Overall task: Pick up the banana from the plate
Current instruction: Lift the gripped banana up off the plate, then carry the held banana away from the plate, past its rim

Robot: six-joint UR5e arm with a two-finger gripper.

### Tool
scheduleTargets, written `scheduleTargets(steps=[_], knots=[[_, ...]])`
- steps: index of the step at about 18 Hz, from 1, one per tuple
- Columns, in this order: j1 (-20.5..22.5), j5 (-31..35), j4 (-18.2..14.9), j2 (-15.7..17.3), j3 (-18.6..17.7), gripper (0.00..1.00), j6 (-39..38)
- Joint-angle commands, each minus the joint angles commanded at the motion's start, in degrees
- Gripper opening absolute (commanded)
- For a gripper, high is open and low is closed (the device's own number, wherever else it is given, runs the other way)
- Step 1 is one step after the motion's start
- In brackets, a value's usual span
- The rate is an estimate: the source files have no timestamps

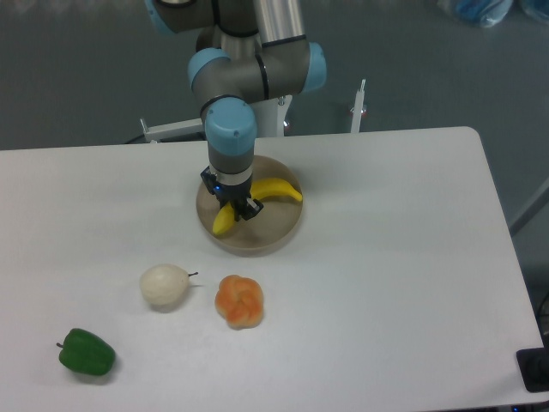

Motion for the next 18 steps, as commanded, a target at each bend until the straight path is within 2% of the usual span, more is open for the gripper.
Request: scheduleTargets(steps=[4,8,9,10,12,18], knots=[[2.81,1.58,-6.77,2.12,4.91,0.0,0.27],[7.65,1.67,-10.03,2.56,9.83,0.0,0.79],[8.52,1.67,-10.82,2.47,11.24,0.0,2.01],[11.23,1.67,-12.13,2.47,13.34,0.0,5.33],[14.05,1.23,-12.93,1.25,16.42,0.0,10.17],[20.12,1.14,-13.02,-7.44,26.88,0.0,19.32]])
